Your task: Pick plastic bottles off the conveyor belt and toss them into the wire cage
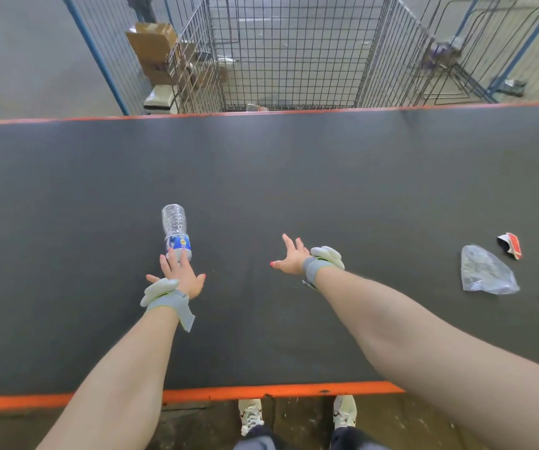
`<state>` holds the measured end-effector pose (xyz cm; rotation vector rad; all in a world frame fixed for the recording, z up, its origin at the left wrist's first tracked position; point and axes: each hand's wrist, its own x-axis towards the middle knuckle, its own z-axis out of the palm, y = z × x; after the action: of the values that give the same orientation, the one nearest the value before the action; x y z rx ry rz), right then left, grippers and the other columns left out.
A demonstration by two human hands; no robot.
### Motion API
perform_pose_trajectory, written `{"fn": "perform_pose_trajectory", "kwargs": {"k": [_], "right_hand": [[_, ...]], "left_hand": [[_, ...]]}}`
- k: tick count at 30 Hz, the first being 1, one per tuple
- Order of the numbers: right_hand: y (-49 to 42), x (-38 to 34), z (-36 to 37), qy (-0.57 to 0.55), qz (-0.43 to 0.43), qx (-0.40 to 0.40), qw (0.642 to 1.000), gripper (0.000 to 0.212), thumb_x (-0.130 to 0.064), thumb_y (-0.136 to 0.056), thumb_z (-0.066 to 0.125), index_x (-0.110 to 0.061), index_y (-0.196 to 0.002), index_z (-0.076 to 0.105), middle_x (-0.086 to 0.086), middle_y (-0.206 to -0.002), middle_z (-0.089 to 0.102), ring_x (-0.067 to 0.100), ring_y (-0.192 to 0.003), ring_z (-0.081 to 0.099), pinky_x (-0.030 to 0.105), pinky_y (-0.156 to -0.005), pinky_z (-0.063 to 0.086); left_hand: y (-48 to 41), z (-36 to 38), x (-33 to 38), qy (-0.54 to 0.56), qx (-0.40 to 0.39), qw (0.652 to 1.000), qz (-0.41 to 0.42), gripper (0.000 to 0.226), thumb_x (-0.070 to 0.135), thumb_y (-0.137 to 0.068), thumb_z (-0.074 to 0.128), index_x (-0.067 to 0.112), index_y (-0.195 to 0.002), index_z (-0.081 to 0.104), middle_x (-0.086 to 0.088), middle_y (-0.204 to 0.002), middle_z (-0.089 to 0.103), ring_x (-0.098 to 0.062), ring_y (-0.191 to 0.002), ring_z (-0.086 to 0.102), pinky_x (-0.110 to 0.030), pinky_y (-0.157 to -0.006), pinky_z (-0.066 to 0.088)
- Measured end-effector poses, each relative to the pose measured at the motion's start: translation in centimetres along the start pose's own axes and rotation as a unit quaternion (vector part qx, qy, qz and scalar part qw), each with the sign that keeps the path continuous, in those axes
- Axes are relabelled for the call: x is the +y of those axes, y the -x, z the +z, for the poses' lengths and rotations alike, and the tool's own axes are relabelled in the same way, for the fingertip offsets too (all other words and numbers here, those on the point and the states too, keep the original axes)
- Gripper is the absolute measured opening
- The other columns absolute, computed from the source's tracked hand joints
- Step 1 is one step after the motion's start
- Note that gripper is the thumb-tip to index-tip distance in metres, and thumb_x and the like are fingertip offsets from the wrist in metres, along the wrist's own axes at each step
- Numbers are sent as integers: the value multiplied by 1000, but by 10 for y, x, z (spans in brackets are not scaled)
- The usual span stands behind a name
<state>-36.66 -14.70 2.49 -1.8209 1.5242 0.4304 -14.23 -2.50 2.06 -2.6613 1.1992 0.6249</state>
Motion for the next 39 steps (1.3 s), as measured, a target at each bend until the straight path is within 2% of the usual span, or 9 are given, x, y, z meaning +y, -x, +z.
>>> {"fn": "perform_pose_trajectory", "kwargs": {"k": [7,15,21,25,28,30,32,35,39], "right_hand": [[-9,-7,-4,-1,-13,-27,1000,85,-51,-94,50,-35,-154,-8,2,-162,-6,35,-148,13,49,-118,17],[-57,-29,10,-154,-14,-27,988,99,-44,-89,63,-29,-154,-10,15,-156,14,36,-143,25,44,-116,18],[-104,-20,-2,-135,59,125,981,92,-32,-90,64,-29,-154,-3,15,-140,34,33,-127,37,40,-105,31],[-127,-34,-37,-253,60,149,954,86,-34,-87,65,-21,-153,11,17,-137,38,36,-128,39,40,-109,32],[-156,-71,-110,-426,23,171,888,80,-33,-88,67,-14,-150,20,17,-142,40,34,-131,42,41,-109,34],[-174,-100,-176,-539,-8,151,829,93,-38,-85,70,-21,-153,9,12,-151,32,31,-135,40,46,-110,37],[-179,-119,-225,-572,-35,138,808,103,-46,-83,70,-28,-155,-2,6,-158,22,29,-139,35,48,-111,36],[-179,-119,-232,-530,-37,142,835,100,-51,-84,66,-29,-155,-3,2,-159,21,24,-143,30,44,-115,30],[-175,-98,-178,-440,10,80,894,98,-46,-88,63,-24,-155,-5,5,-160,18,24,-145,26,42,-117,27]], "left_hand": [[-5,3,22,35,-8,999,-1,75,39,-98,42,19,-154,-3,-6,-160,-13,-25,-148,-12,-62,-114,8],[-33,12,54,26,-50,998,13,72,38,-100,39,19,-154,-4,-4,-161,-13,-24,-148,-13,-60,-116,7],[-76,7,99,56,-56,996,44,70,36,-101,37,19,-154,-4,-4,-160,-13,-24,-148,-13,-60,-116,4],[-103,-13,126,69,-58,994,62,70,37,-101,38,18,-154,-4,-5,-161,-12,-24,-148,-12,-59,-117,4],[-120,-35,139,73,-42,993,82,71,38,-101,38,18,-154,-3,-4,-161,-10,-23,-149,-10,-58,-116,6],[-130,-51,145,89,-21,992,85,71,38,-101,39,18,-154,-3,-3,-161,-8,-23,-149,-8,-57,-116,7],[-138,-63,149,126,-15,989,82,71,37,-100,40,17,-154,-2,-5,-161,-6,-23,-149,-6,-54,-116,7],[-136,-69,154,171,-28,982,77,72,34,-101,41,14,-154,-3,-8,-160,-6,-25,-148,-6,-46,-118,5],[-131,-63,154,162,-48,982,78,74,33,-101,41,12,-154,-5,-10,-160,-8,-27,-148,-7,-42,-120,3]]}}
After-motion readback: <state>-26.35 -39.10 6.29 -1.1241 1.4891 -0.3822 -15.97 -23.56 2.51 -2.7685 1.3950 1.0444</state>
